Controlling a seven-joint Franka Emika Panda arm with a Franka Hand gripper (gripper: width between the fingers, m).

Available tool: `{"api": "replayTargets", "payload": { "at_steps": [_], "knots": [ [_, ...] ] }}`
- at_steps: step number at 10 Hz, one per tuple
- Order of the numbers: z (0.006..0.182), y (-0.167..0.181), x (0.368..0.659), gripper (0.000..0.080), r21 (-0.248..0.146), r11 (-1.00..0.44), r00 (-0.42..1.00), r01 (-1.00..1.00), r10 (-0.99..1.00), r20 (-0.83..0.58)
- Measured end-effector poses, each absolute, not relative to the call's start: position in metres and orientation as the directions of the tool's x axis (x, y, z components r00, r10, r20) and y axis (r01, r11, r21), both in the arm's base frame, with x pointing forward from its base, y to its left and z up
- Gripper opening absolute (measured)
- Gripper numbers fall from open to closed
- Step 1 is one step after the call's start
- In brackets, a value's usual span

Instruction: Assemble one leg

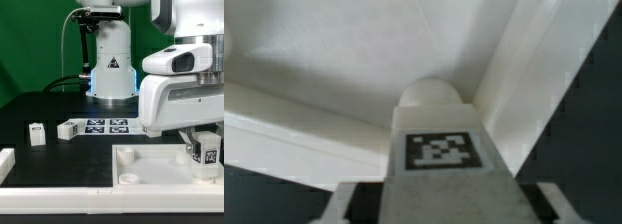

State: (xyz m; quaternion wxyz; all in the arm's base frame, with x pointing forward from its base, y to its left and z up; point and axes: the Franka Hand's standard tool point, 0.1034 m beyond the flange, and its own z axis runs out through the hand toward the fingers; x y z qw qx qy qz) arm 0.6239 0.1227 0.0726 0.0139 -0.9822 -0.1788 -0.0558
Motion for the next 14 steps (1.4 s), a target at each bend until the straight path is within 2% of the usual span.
{"api": "replayTargets", "payload": {
  "at_steps": [2,3,5,7,9,13,14],
  "knots": [
    [0.0726,0.1230,0.6240,0.0290,-0.013,-0.948,0.943,0.317,0.313,0.116],
    [0.0727,0.1228,0.6243,0.0290,-0.035,-0.991,0.985,0.129,0.124,0.116],
    [0.0722,0.1225,0.6243,0.0290,-0.059,-0.987,0.983,-0.147,-0.153,0.104],
    [0.0717,0.1221,0.6242,0.0290,-0.077,-0.884,0.880,-0.461,-0.467,0.087],
    [0.0712,0.1218,0.6237,0.0291,-0.097,-0.710,0.708,-0.697,-0.704,0.062],
    [0.0705,0.1219,0.6229,0.0291,-0.117,-0.434,0.436,-0.893,-0.900,0.012],
    [0.0705,0.1225,0.6229,0.0291,-0.117,-0.445,0.446,-0.888,-0.895,0.013]
  ]
}}
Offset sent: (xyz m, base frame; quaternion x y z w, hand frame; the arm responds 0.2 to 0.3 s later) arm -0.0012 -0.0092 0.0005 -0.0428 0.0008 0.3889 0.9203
